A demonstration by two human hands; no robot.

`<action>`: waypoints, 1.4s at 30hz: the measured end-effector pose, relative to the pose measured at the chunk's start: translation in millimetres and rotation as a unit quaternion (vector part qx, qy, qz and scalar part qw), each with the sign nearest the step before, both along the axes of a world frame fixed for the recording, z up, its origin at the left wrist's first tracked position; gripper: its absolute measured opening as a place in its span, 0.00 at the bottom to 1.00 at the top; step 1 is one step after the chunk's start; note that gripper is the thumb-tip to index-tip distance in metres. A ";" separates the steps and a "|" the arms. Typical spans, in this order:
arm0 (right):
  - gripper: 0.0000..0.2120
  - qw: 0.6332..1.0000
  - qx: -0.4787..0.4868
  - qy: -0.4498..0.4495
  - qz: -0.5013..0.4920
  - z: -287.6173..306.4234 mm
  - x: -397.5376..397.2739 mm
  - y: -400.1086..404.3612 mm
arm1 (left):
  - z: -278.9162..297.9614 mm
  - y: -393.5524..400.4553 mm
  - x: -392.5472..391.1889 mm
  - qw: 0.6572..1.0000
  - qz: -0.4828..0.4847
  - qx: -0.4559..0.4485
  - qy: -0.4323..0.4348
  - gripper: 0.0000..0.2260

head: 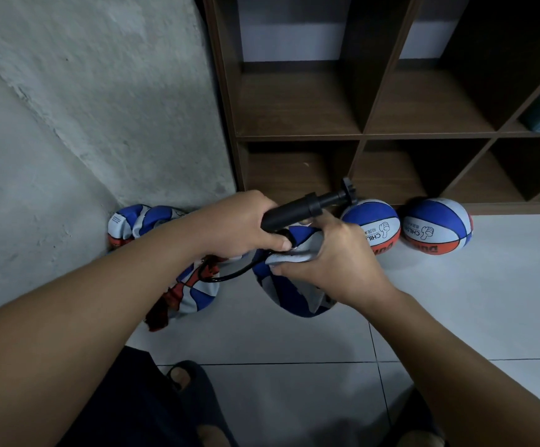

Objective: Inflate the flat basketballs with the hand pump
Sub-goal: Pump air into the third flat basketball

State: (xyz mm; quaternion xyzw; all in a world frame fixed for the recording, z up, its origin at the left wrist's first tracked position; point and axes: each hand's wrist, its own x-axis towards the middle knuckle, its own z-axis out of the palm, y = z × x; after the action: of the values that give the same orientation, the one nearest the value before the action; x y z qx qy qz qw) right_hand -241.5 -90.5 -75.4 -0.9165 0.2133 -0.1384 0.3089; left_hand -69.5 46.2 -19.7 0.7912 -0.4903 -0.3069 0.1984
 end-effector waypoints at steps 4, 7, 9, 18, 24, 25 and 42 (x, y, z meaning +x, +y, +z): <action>0.31 0.996 0.076 0.036 0.017 -1.6 -4.1 -6.0 | 2.5 8.0 5.6 0.998 0.017 -0.037 0.045 0.05; 0.27 0.995 0.089 0.036 0.039 -1.3 -2.4 -5.2 | -5.7 7.2 -0.1 0.999 0.017 -0.026 0.042 0.07; 0.27 0.993 0.096 0.034 0.054 0.7 -1.3 -4.0 | -13.7 3.3 -2.5 0.999 0.019 -0.026 0.004 0.06; 0.22 0.983 0.158 0.005 0.093 7.6 -5.9 1.1 | -24.0 -3.1 0.4 0.999 0.004 -0.031 0.008 0.09; 0.23 0.980 0.117 0.124 0.105 -22.5 -3.6 -5.3 | -45.4 -1.0 -1.9 0.999 -0.014 0.034 -0.025 0.08; 0.24 0.979 0.090 0.156 0.099 -32.3 -3.1 -7.0 | -48.3 -0.1 -2.9 0.999 -0.012 0.032 -0.029 0.08; 0.34 0.955 -0.003 0.260 0.143 -130.1 -32.2 -10.2 | -99.0 11.3 -17.7 0.992 0.064 0.109 0.019 0.15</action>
State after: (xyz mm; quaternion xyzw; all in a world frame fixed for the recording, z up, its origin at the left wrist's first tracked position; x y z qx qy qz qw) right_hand -273.6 -100.7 -205.4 -0.9426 0.1527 0.1496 0.2565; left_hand -87.3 57.6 -118.7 0.8319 -0.3985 -0.3603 0.1391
